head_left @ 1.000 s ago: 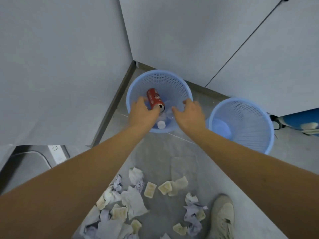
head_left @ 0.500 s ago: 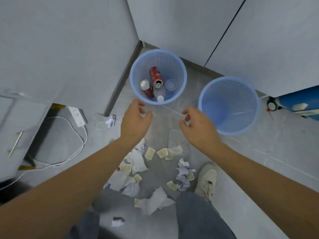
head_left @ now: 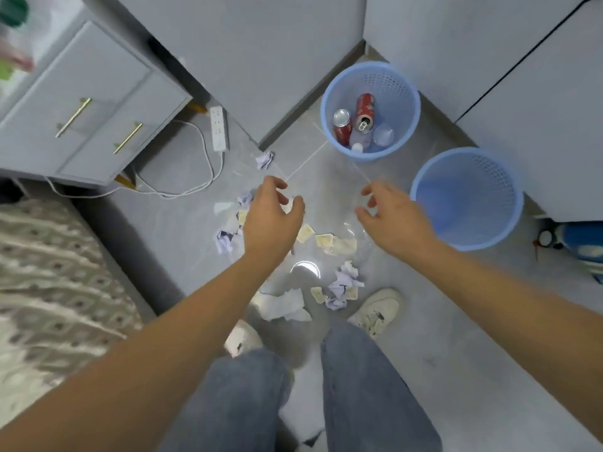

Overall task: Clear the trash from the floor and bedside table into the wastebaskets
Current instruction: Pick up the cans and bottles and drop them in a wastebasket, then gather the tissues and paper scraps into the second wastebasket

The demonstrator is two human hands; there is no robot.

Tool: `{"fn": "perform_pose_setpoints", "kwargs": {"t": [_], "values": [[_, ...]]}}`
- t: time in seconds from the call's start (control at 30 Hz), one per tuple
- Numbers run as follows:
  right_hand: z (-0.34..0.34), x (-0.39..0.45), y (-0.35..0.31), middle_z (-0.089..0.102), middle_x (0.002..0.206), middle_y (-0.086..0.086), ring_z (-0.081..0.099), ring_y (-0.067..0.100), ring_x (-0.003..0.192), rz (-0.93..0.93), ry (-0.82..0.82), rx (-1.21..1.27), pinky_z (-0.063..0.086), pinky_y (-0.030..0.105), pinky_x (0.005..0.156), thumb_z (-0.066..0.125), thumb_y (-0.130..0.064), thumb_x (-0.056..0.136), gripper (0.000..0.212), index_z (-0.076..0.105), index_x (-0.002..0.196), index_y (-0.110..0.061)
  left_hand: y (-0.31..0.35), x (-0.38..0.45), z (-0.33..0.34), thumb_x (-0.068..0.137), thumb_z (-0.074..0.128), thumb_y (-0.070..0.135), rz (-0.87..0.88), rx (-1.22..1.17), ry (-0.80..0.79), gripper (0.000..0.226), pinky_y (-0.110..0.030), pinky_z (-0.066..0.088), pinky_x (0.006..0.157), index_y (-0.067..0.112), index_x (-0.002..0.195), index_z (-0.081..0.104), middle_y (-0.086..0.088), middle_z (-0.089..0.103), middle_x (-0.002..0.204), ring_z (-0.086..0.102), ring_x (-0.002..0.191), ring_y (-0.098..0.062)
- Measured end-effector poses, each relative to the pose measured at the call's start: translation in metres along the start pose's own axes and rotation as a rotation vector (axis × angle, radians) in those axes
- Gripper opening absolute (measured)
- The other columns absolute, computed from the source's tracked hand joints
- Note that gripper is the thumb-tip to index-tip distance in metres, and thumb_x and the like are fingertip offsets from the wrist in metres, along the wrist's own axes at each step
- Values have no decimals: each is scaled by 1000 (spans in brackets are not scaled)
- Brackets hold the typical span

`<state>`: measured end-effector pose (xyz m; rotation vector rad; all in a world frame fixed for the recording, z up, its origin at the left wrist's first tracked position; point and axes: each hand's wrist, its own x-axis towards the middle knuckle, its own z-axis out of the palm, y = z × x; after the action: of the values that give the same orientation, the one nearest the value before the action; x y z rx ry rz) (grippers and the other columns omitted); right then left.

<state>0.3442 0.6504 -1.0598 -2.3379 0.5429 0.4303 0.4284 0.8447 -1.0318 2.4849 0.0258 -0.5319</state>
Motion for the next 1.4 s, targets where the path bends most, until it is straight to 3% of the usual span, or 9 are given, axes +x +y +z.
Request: {"fn": "perform_pose_setpoints", "kwargs": {"t": [0.1, 0.27, 0.43, 0.57, 0.83, 1.0, 1.13, 1.3, 1.4], "values": [[16, -9, -16, 58, 118, -4, 60, 17, 97, -30, -64, -63, 51, 33, 84, 53, -45, 99, 31, 52, 124, -27, -25, -21, -21, 91, 59, 44, -84, -82, 55, 29, -45, 57, 75, 29, 114, 50, 8, 63, 99, 66, 82, -14], [54, -24, -40, 58, 119, 2, 52, 16, 93, -96, -170, -156, 41, 31, 81, 54, -38, 100, 32, 54, 126, -20, -82, -62, -35, 90, 57, 44, -199, -154, 126, 28, -45, 56, 76, 30, 112, 49, 9, 62, 100, 65, 87, -16], [110, -45, -47, 59, 114, 9, 60, 29, 95, -197, -268, -247, 49, 41, 84, 55, -31, 100, 26, 55, 121, -15, -152, -101, -16, 92, 57, 45, -288, -175, 185, 30, -44, 56, 76, 28, 115, 48, 6, 62, 103, 64, 86, -18], [162, -62, -35, 56, 125, 10, 61, 33, 103, -265, -304, -340, 50, 44, 90, 55, -30, 98, 30, 54, 124, -17, -207, -141, 13, 93, 57, 44, -371, -190, 226, 30, -41, 54, 76, 27, 116, 49, 4, 61, 107, 62, 93, -20], [222, -80, 38, 50, 127, 15, 52, 39, 113, -327, -467, -577, 42, 44, 95, 61, -28, 93, 38, 53, 128, -14, -256, -202, 109, 94, 58, 42, -439, -171, 128, 38, -39, 52, 80, 28, 129, 52, 2, 57, 119, 58, 108, -19], [244, -41, 107, 42, 137, 9, 47, 37, 119, -356, -505, -731, 45, 44, 96, 66, -32, 89, 56, 44, 140, -24, -263, -186, 199, 91, 61, 43, -440, -116, 82, 50, -34, 44, 76, 29, 138, 49, -1, 52, 127, 52, 117, -25], [276, 1, 159, 44, 136, 5, 41, 36, 119, -425, -500, -787, 45, 44, 86, 57, -45, 79, 56, 45, 131, -33, -264, -154, 281, 86, 67, 47, -385, -70, 20, 64, -37, 49, 78, 32, 144, 45, 0, 44, 140, 44, 128, -26], [313, 25, 201, 34, 143, 5, 33, 33, 128, -608, -532, -717, 50, 46, 92, 79, -41, 74, 77, 43, 141, -33, -280, -114, 348, 77, 72, 56, -340, 4, -77, 84, -47, 49, 98, 36, 150, 36, -2, 34, 153, 34, 139, -30], [339, 36, 223, 35, 140, 6, 35, 34, 124, -663, -543, -754, 51, 48, 93, 84, -37, 67, 86, 40, 141, -34, -295, -107, 373, 76, 73, 52, -313, 44, -91, 81, -46, 53, 91, 38, 148, 40, -6, 35, 147, 37, 133, -32]]}}
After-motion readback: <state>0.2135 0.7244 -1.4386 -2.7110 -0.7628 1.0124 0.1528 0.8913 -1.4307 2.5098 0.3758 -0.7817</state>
